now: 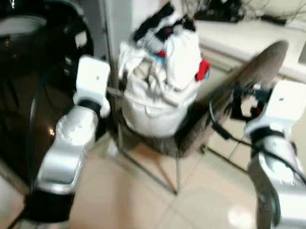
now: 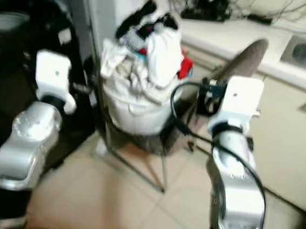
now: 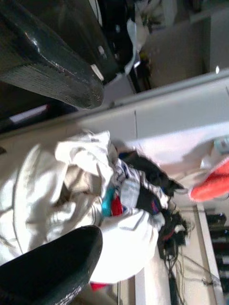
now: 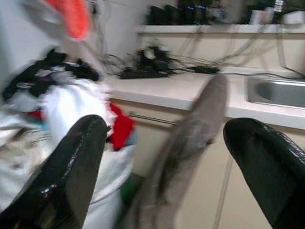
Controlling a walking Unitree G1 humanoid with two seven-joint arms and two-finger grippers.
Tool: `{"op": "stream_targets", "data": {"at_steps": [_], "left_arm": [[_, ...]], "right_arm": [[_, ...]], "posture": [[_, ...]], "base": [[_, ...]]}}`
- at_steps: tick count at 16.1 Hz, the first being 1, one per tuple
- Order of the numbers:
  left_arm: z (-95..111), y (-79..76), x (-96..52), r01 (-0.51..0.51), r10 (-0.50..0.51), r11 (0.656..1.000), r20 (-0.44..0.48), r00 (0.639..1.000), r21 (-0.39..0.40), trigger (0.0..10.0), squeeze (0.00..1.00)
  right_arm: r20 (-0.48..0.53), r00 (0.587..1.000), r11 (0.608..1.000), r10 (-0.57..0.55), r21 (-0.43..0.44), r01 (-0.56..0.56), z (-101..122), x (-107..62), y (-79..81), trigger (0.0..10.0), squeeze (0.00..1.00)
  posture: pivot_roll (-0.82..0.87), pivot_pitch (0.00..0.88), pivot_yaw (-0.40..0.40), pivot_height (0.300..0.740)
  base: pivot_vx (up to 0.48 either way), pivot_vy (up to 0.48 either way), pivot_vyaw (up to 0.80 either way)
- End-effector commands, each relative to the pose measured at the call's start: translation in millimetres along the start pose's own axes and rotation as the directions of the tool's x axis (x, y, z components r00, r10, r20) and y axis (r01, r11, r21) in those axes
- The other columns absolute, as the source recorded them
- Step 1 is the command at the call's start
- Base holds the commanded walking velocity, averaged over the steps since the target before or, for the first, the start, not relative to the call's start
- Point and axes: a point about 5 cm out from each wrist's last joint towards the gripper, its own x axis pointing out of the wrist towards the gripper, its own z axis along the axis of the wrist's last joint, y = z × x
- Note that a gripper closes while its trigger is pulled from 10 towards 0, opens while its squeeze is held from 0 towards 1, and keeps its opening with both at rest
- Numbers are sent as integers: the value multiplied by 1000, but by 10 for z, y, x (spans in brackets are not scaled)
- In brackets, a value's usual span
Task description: Clothes washing
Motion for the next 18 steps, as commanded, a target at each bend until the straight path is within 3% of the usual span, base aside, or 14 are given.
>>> {"op": "stream_targets", "data": {"at_steps": [1,5,10,14,18], "left_arm": [[53,71,12,-16,16,1000,18,1000,13,10000,0],[44,65,14,-16,15,1000,19,1000,12,10000,0],[5,81,18,-35,35,999,-4,999,4,10000,0],[10,91,35,-32,32,999,22,999,6,10000,0],[21,88,78,-23,22,999,31,999,33,10000,0]], "right_arm": [[21,1000,1000,10,10,-10,42,2,24,10000,0],[23,1000,1000,-6,14,5,49,6,-15,10000,0],[54,998,1000,12,19,-13,114,3,9,10000,0],[130,990,998,58,2,-59,235,-11,52,10000,0],[73,997,1000,2,18,-3,132,0,-40,10000,0]], "posture": [[-23,0,5,740],[-30,0,6,740],[-35,0,9,740],[-39,0,7,740],[-40,0,5,740]], "base": [[461,0,0],[462,0,0],[454,0,-598],[0,105,0],[0,424,-313]]}}
